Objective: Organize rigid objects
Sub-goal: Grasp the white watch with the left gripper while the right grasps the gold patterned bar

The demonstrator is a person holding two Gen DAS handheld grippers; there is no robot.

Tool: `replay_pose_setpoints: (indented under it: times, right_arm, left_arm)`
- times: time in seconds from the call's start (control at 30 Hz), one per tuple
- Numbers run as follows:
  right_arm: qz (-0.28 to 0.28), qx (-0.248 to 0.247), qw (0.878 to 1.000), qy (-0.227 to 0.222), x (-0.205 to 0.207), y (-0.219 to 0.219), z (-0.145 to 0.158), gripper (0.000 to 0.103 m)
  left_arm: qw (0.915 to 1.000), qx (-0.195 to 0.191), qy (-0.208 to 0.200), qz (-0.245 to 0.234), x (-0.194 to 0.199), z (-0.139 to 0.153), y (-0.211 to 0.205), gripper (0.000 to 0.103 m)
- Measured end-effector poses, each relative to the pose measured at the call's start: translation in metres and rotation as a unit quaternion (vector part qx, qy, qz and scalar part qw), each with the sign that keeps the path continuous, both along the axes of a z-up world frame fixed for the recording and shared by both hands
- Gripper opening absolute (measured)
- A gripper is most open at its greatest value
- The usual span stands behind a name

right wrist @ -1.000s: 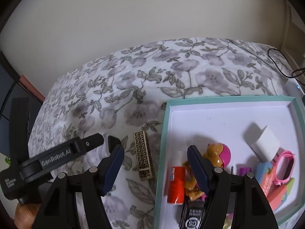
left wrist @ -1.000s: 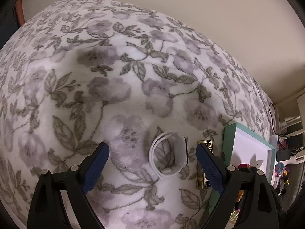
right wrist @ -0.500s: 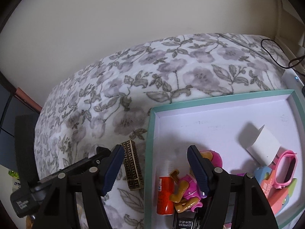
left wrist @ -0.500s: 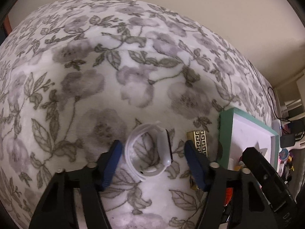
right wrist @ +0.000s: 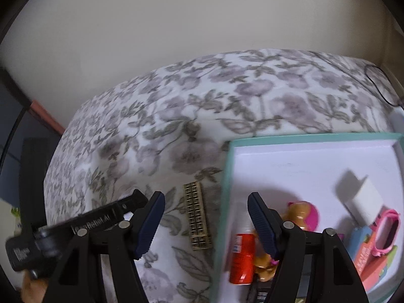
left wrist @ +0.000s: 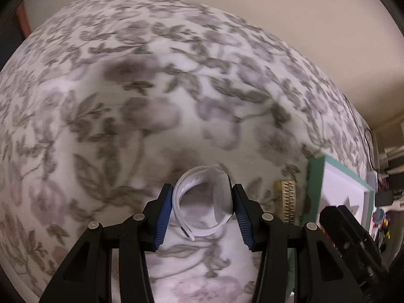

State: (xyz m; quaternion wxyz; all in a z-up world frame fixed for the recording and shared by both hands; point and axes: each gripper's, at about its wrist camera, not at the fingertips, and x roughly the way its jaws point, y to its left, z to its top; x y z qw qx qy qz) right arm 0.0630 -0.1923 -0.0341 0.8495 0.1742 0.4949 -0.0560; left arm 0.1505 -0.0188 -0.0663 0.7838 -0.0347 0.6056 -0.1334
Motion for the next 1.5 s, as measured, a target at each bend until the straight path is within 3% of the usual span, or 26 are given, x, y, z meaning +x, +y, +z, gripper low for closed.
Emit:
replay_pose_setpoints:
  times: [0.27,0.73,0.83,1.0,1.33,1.5]
  right_arm:
    - [0.053,-0.033,0.998,0.026,0.014,0.034,-0.014,0.055]
    - [0.055,-0.069,0.993,0.079,0.024,0.045,-0.046,0.048]
    - [0.055,-0.046,0.994,0.079,0.022,0.044,-0.047,0.034]
    - [0.061,-0.046,0.993,0.085,0.02,0.048,-0.048,0.024]
    - [0.078,-0.093,0.988,0.09,0.018,0.062,-0.053,0.022]
    - [0.077,-0.087,0.99,0.085,0.018,0.061,-0.047,0.022]
  left_arm:
    - [0.9994,0.012,-0.004,0.033,0.009,0.007,0.036,0.049]
    - [0.9992,-0.003,0.006,0.039,0.013,0.004,0.042,0.049]
    - [0.9991,-0.005,0.009,0.04,0.014,0.003,0.044,0.049]
    - [0.9991,-0.005,0.01,0.04,0.014,0.002,0.044,0.049]
    - [0.9992,0.001,0.015,0.038,0.013,-0.002,0.042,0.049]
    - [0.9992,-0.002,0.009,0.04,0.013,0.002,0.042,0.049]
